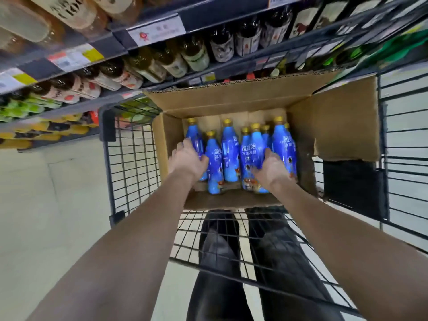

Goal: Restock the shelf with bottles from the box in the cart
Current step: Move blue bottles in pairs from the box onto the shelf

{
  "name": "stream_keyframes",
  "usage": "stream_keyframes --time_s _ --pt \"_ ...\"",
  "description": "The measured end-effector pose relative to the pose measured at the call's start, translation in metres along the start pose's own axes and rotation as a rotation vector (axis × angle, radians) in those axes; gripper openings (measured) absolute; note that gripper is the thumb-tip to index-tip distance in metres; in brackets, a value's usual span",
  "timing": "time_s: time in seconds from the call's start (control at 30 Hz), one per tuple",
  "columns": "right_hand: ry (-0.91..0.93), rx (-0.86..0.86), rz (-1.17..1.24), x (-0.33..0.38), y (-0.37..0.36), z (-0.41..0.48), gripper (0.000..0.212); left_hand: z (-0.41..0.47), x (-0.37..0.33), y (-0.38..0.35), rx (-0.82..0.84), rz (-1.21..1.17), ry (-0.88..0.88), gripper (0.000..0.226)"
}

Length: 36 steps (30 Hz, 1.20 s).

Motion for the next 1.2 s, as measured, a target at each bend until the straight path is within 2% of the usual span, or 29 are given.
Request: stream_keyframes --time_s 0.1,0.2,0.37,0.47,0.53,0.63,0.77,0.87,1.03,1.2 --pt "0.014 -0.065 0.127 -0.009 -0.023 0.014 0.081 0.018 0.009 -0.028 0.041 -0.164 0.097 0.069" --pt "0.023 -0.138 0.136 -0.005 -0.025 0.018 0.087 0.029 0.013 -0.056 0.04 -0.305 0.136 0.074" --pt "0.069 -0.226 0.043 0.0 -0.022 0.031 0.076 0.041 0.013 -0.077 -0.179 -0.403 0.187 0.068" --pt "0.083 -0.229 0.08 0.002 -0.023 0.04 0.078 0.05 0.008 -0.079 -0.244 -0.41 0.264 0.082" --pt "0.074 -0.232 0.117 0.003 -0.022 0.044 0.082 0.055 0.002 -0.08 -0.246 -0.362 0.32 0.09" --pt "0.061 -0.243 0.142 0.002 -0.02 0.045 0.085 0.061 -0.001 -0.083 -0.237 -0.335 0.387 0.09" --pt "0.089 -0.246 0.092 0.003 -0.018 0.045 0.087 0.064 -0.006 -0.081 -0.212 -0.376 0.427 0.069" --pt "0.069 -0.233 0.082 0.007 -0.016 0.047 0.082 0.064 -0.009 -0.078 -0.222 -0.417 0.448 0.066" --pt "0.076 -0.245 0.051 0.006 -0.017 0.046 0.076 0.069 -0.001 -0.086 -0.218 -0.701 0.414 0.059" --pt "0.058 -0.226 0.059 0.009 -0.018 0.046 0.076 0.079 0.006 -0.075 -0.149 -0.556 0.38 0.067"
Point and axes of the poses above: each hand's wrist, its own z-axis towards the middle knuckle, its own y-axis out of the back of the hand, x = y × z, the point moved 3 cm from there along z, towards the middle knuckle
